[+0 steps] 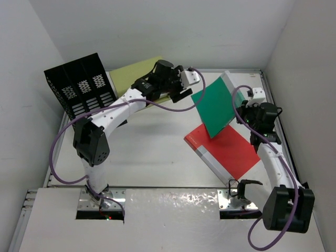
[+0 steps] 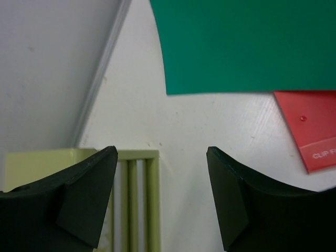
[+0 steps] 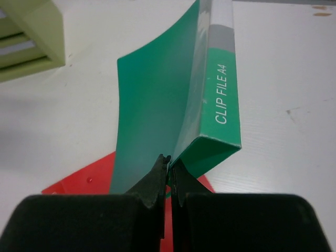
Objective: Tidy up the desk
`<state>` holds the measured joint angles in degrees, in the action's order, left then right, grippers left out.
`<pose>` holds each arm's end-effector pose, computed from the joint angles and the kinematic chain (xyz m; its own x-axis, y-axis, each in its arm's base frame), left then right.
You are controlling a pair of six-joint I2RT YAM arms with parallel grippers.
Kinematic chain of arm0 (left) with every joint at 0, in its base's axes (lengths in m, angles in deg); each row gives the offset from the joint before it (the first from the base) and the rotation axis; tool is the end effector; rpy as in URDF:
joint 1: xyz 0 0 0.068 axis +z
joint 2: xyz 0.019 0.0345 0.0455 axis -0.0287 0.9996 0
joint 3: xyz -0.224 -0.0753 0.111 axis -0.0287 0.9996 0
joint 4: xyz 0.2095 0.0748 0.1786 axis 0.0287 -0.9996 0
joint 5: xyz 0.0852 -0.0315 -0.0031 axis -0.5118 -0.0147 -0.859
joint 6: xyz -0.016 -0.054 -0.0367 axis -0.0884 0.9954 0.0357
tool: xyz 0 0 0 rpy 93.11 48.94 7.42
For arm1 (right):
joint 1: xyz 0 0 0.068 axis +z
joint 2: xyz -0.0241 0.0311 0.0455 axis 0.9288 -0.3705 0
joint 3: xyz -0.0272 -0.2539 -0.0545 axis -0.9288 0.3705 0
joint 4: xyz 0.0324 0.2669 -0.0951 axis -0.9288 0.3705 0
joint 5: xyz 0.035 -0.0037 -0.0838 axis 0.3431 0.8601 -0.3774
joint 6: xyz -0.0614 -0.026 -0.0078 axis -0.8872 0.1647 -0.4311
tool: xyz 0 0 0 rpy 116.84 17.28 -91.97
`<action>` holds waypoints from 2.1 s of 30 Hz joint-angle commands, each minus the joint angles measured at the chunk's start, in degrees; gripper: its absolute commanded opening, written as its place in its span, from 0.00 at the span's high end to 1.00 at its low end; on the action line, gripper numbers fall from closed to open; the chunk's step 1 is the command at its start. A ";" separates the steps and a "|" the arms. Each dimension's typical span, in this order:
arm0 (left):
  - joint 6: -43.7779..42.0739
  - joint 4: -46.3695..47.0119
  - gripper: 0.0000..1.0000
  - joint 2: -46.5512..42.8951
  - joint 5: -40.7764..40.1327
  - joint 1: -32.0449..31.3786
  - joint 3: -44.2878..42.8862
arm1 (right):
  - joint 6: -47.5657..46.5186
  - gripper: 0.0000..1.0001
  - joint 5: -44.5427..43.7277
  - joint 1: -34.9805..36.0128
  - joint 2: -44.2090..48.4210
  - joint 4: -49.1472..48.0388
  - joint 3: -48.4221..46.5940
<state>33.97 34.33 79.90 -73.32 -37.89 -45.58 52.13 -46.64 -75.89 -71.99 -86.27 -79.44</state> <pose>0.3749 -0.2895 0.3191 0.1204 0.6529 -0.7478 0.8290 0.3483 0.4375 0.2807 -0.0231 0.2301 -0.3284 0.1823 -0.9268 -0.0791 0.9724 0.2193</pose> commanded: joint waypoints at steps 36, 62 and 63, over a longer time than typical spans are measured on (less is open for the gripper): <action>-50.10 -15.43 0.00 7.95 14.56 -3.39 -14.71 | -20.40 1.00 1.26 23.72 11.95 2.06 3.13; 4.49 10.31 1.00 4.53 2.11 -3.83 -18.75 | -0.36 0.01 -54.46 23.72 22.32 21.39 -12.52; 6.99 10.58 1.00 4.09 1.29 -3.05 -21.19 | -0.54 0.01 -54.29 23.72 24.15 21.05 -12.61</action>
<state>24.55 33.59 90.24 -67.18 -42.11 -60.75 47.69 -89.44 -52.35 -51.45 -69.44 -88.57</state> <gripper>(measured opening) 0.215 0.989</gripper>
